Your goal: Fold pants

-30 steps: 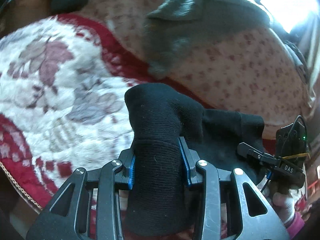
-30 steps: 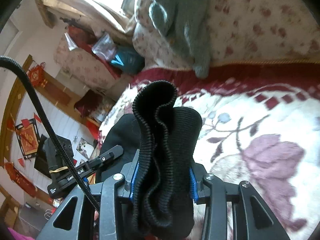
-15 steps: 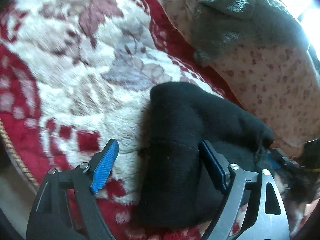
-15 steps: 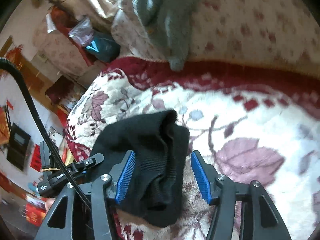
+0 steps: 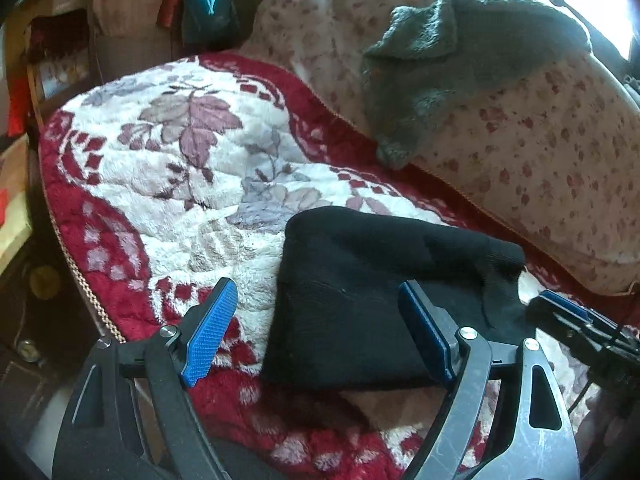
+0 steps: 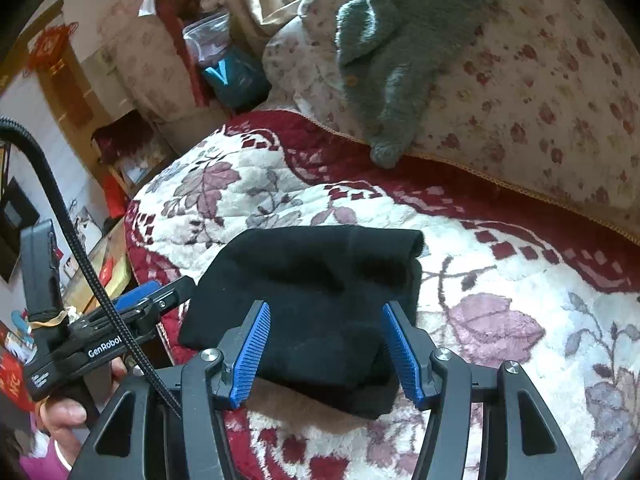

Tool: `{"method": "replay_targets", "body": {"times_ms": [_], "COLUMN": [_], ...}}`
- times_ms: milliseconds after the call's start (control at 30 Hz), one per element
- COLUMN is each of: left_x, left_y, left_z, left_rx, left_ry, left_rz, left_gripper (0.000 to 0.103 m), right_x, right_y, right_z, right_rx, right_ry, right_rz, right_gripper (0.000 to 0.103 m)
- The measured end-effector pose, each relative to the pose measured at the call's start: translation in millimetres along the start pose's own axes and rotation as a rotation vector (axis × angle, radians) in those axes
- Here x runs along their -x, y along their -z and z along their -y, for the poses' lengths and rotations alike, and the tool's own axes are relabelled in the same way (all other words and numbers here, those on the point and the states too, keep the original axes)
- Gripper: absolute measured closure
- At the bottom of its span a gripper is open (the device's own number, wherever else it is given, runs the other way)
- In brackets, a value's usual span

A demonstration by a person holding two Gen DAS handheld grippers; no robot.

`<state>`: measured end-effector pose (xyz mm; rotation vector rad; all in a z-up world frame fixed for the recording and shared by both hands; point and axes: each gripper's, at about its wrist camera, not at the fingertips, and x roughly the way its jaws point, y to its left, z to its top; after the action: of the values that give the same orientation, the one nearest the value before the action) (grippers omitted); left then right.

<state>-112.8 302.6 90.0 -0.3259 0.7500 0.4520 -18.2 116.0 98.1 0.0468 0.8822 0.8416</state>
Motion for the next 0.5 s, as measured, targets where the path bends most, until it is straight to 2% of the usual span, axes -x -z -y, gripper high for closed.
{"method": "replay_targets", "body": {"times_ms": [267,500], "left_x": [16.7,25.8], "left_y": [9.4,13.3], "left_z": [17.5,21.8], "left_rx": [-0.050,-0.050], "left_ry": [-0.040,-0.058], "left_rz": [0.041,0.056], "left_gripper": [0.020,0.020], "right_x": [2.0,2.6], "right_y": [6.3,7.4], "right_z": [-10.6,-14.7], "right_rx": [0.005,0.016], "right_ry": [0.024,0.031], "right_rz": [0.008,0.005], "right_gripper": [0.047,0.047]}}
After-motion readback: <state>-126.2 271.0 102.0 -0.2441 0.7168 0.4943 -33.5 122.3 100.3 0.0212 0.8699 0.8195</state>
